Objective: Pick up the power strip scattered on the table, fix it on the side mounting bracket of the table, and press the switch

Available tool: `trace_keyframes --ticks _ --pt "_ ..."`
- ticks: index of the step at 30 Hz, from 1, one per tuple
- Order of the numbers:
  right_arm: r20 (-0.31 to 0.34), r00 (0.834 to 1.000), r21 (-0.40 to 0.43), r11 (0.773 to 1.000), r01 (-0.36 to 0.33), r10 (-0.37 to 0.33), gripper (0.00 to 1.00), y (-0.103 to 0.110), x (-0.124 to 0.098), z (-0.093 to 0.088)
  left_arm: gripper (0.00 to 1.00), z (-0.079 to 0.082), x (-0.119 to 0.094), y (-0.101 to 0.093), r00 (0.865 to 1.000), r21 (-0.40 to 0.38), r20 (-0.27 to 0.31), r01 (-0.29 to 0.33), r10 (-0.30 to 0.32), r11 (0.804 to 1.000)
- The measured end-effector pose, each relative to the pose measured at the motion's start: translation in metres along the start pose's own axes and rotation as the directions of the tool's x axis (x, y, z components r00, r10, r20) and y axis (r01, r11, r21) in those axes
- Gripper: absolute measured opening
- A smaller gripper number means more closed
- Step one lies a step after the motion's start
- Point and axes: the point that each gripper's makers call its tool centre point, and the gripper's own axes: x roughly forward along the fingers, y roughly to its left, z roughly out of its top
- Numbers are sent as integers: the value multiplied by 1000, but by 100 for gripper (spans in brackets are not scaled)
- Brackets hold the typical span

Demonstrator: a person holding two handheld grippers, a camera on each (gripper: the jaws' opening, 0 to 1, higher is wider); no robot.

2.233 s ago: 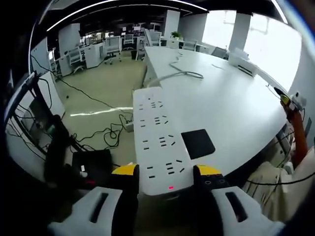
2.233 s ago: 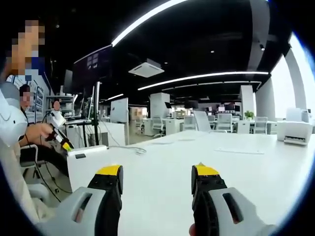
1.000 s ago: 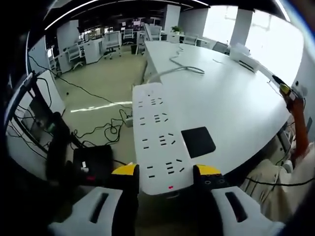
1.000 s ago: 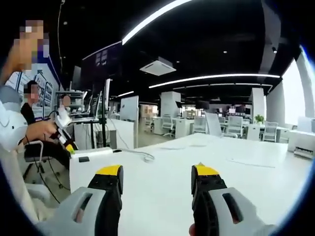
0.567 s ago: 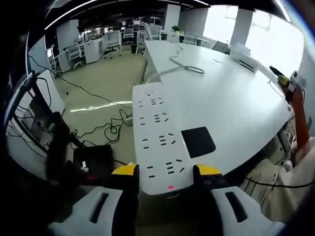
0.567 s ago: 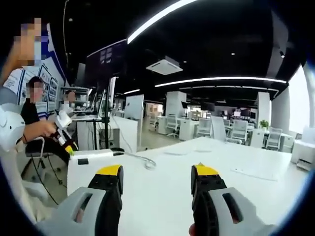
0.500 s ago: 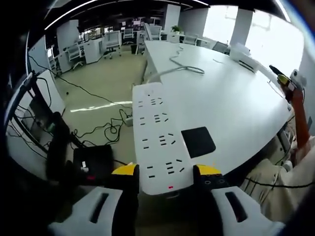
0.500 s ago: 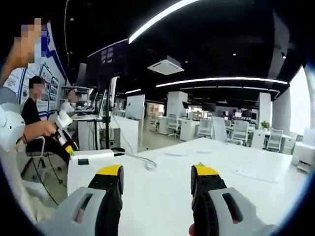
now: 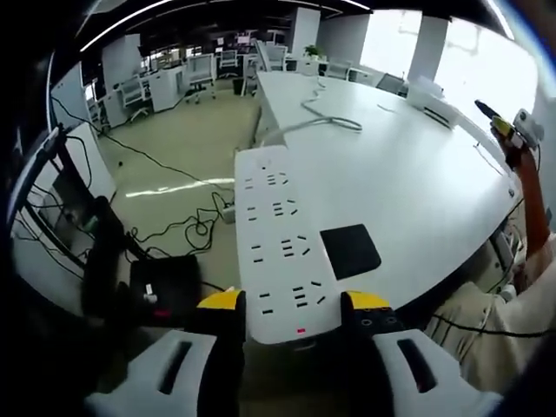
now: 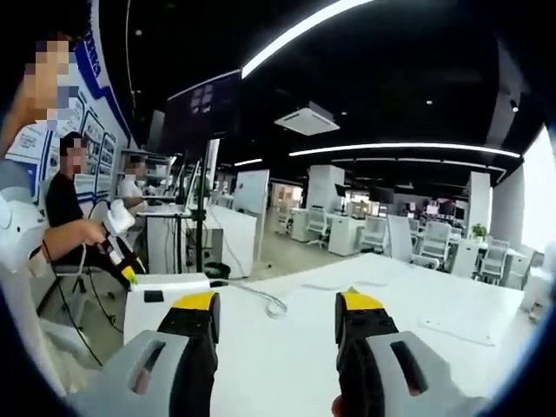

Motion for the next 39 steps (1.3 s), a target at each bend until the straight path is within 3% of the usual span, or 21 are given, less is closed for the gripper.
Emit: trace_keyframes --ticks 20,39 --pt "-17 994 -32 994 -106 106 39 28 44 35 48 -2 0 -3 1000 -4 -19 -9 9 1000" --pt "-92 976 -92 974 -206 198 26 56 79 49 46 0 0 -3 999 0 -34 -8 8 1000"
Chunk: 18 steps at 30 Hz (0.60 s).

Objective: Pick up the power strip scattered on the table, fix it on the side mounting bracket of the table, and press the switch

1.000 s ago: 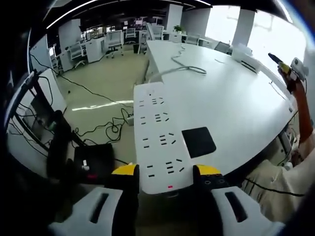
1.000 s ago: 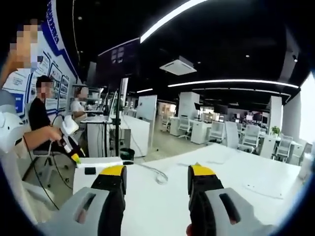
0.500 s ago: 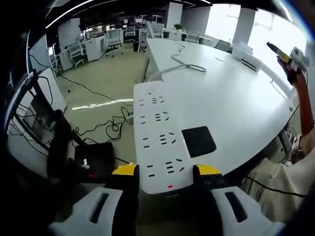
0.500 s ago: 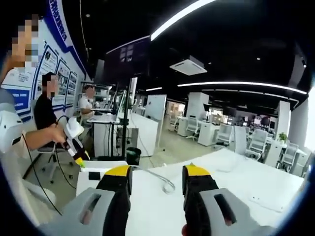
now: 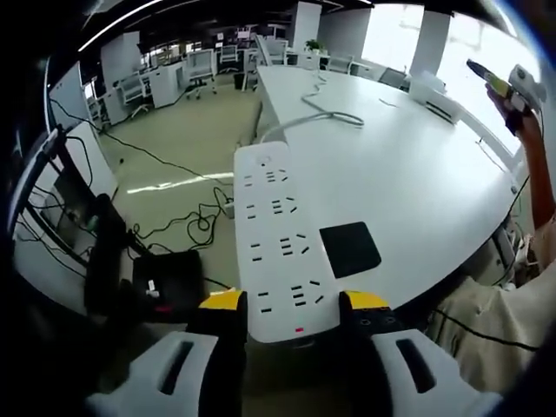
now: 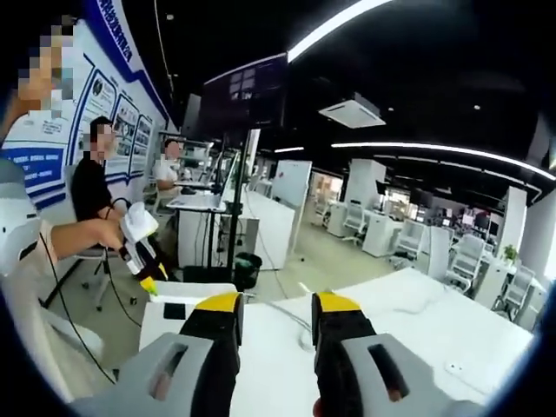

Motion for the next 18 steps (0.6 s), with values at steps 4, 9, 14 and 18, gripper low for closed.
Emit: trace_keyframes --ticks 4,9,14,18 --pt "-7 1000 -10 1000 -27 27 26 7 10 2 46 0 0 0 1000 1 -5 -1 1 1000" --pt "-11 999 -18 998 -53 53 26 12 19 4 46 0 0 0 1000 2 -12 -1 1 1000" --pt "-17 997 -24 997 -70 70 26 13 27 6 47 0 0 1 1000 3 -16 -2 2 1000" --pt "-31 996 -29 996 -86 85 26 14 37 8 47 0 1 2 1000 4 -20 -2 2 1000"
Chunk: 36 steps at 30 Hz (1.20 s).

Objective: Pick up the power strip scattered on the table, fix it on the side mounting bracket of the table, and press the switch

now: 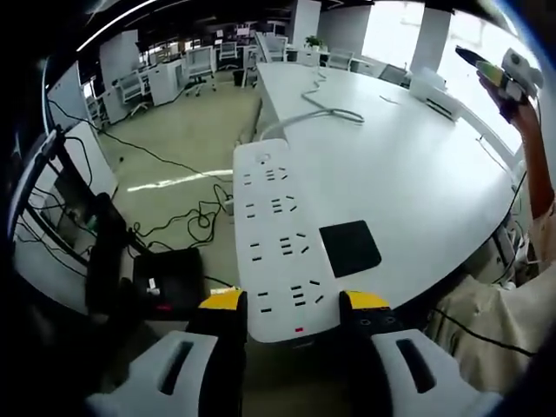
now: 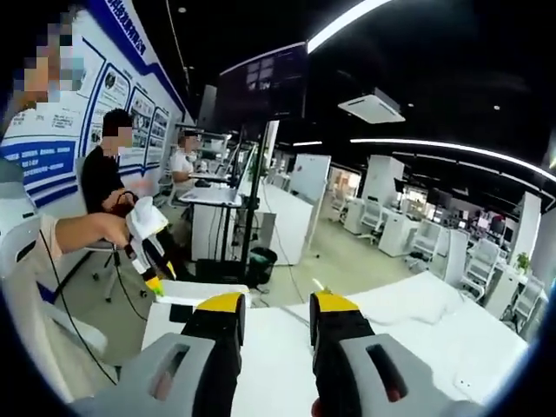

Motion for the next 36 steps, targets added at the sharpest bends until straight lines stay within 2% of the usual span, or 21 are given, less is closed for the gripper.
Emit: trace_keyframes --ticks 6,16,36 --pt "-30 999 8 1000 -25 25 24 -1 15 -2 47 0 0 1 1000 -1 -3 1 -1 1000" --pt "-36 997 38 997 -62 64 23 2 32 -2 47 -1 1 1 1000 0 -11 2 -2 1000" --pt "-68 990 27 992 -125 126 18 14 69 0 47 -1 1 0 1000 4 -14 0 0 1000"
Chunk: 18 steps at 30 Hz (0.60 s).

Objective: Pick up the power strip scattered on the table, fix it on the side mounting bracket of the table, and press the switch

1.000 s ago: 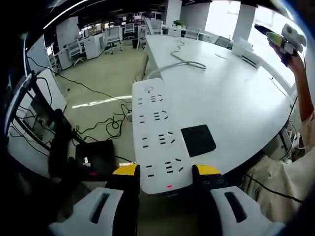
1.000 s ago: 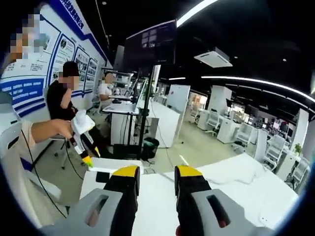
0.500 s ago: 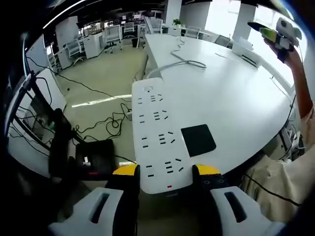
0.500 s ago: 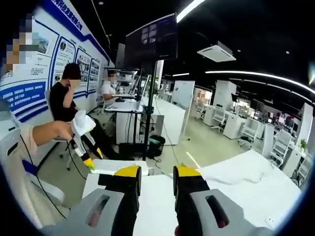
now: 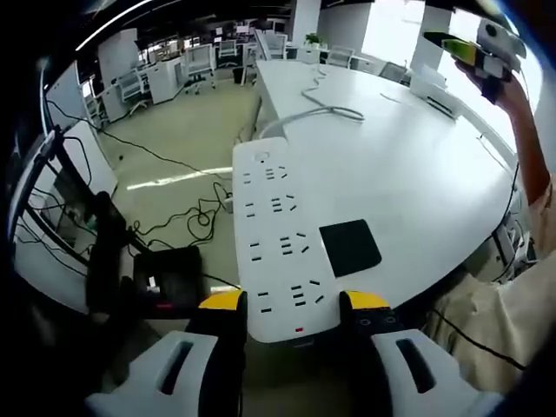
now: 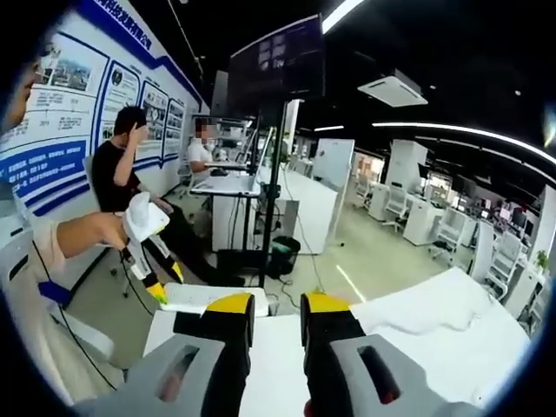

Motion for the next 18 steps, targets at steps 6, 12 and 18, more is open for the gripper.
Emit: trace_keyframes --ticks 6,12,18 --pt "-3 1000 2 1000 -2 2 15 -1 8 1 47 0 0 -1 1000 1 -11 -1 1 1000" --pt "-12 1000 13 1000 6 -5 13 -7 16 -4 47 0 0 -1 1000 0 -10 -2 2 1000" --pt "-12 1000 23 1000 -4 4 13 -6 21 -6 47 0 0 -2 1000 4 -16 -2 2 1000"
